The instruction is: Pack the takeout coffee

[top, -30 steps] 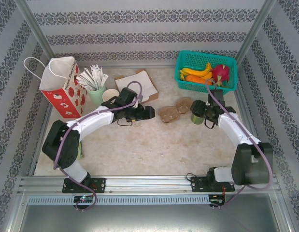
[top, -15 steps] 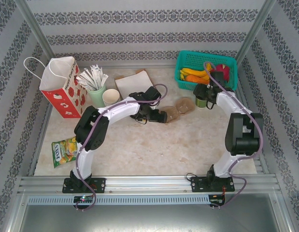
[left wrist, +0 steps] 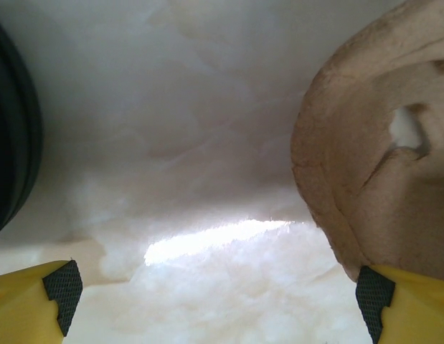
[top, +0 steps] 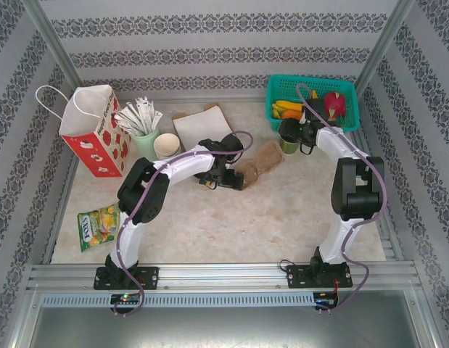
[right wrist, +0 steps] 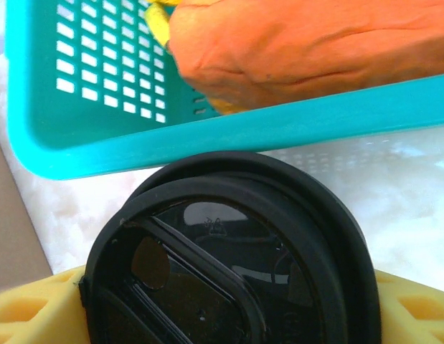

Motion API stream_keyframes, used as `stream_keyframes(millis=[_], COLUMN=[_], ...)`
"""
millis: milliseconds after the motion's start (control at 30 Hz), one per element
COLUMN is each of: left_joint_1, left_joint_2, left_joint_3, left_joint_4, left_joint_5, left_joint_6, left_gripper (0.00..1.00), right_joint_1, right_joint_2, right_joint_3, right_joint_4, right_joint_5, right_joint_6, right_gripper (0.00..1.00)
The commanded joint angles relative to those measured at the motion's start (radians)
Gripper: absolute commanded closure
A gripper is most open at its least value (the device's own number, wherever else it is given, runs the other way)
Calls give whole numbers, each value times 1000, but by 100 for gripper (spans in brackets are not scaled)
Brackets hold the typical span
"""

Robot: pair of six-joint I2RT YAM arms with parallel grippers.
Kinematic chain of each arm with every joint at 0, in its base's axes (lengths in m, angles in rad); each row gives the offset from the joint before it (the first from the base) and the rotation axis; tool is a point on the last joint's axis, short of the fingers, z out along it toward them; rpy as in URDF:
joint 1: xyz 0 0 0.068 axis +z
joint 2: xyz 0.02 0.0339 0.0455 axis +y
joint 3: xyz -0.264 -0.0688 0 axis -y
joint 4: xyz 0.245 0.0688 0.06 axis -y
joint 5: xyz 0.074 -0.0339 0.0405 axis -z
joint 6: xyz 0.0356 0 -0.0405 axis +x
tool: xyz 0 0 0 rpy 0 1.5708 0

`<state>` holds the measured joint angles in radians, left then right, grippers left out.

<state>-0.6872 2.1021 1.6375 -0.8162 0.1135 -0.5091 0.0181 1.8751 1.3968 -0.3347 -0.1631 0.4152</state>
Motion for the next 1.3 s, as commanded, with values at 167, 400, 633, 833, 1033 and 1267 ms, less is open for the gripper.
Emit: stream_keyframes(millis=[167,400,633,833,1033,1267], left_joint_1=[17,20,20,24,56,192], left_joint_2=[-154,-217,-291,-379,-525,-763], left_joint_3=[-69,-98,-153,-224,-313,-357], left_joint_4=[1,52,136,216,272,165], left_joint_5=[-64,-13,12,12,-47,-203], left_joint_6=[-16,21,30,29,16,-9], left_gripper=[0,0,0,1,1,1], right_joint_1=[29,34,33,34,52,130], right_joint_2=[83,82,43,-13,-119,-381], right_joint_3=[80,96,102,91,49,-122], right_joint_4=[42,36,11,1,-22,5], right_joint_5=[-4,7,22,39,93,244], right_joint_6=[7,10,-13,-12,3,63], right_gripper=[23,13,7,2,2,2])
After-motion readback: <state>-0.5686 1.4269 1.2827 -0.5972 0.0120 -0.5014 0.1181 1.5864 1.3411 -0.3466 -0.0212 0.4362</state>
